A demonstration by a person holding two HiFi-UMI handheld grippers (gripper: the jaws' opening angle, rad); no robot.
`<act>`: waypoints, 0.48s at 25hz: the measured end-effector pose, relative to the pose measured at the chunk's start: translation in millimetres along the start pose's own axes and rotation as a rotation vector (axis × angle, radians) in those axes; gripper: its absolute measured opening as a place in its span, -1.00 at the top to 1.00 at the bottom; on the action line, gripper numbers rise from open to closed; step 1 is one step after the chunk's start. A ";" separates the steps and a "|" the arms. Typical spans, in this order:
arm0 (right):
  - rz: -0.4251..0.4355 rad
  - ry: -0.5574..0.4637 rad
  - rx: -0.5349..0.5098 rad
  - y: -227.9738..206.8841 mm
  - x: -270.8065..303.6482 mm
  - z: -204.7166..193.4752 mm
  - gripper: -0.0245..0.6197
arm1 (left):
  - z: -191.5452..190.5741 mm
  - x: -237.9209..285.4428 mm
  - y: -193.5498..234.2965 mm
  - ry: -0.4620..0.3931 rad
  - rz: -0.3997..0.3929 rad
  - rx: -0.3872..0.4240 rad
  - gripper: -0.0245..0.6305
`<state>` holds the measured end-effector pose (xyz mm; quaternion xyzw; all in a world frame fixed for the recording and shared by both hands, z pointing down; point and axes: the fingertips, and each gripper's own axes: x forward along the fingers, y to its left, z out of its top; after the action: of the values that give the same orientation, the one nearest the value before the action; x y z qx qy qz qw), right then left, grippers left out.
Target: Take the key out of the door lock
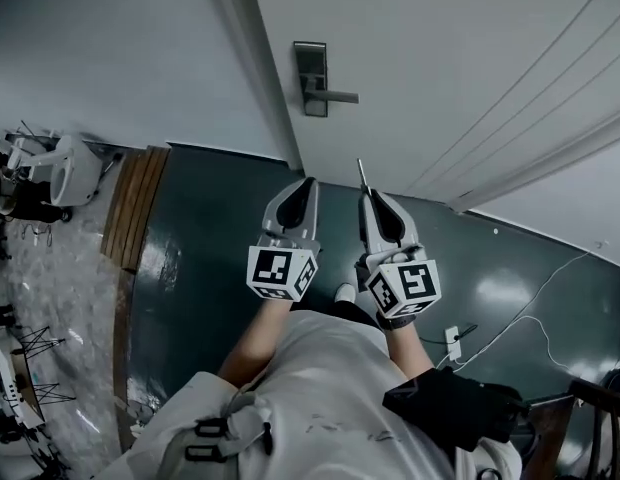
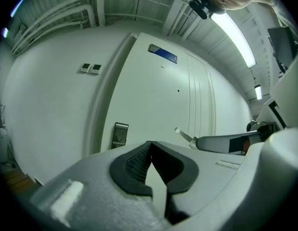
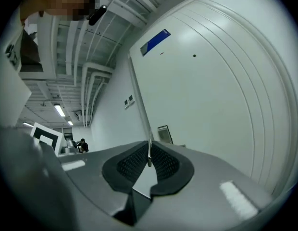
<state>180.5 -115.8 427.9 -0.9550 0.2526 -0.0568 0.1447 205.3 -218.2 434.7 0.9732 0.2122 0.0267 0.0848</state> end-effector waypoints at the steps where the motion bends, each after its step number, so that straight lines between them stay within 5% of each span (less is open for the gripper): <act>1: 0.007 -0.008 0.010 3.7 -7.0 3.1 0.83 | 3.2 -3.8 -4.7 -0.004 -0.003 0.012 0.92; 8: -0.124 -0.050 -0.041 -21.9 -29.8 16.3 0.83 | 27.5 -8.9 -26.9 -0.055 -0.096 0.091 0.93; 12: -0.135 -0.048 -0.004 -10.6 -35.1 13.6 0.83 | 37.4 -24.7 -24.7 -0.114 -0.147 0.029 0.93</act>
<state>157.5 -86.1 417.0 -0.9713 0.1842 -0.0431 0.1444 176.0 -212.1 393.1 0.9561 0.2782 -0.0381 0.0842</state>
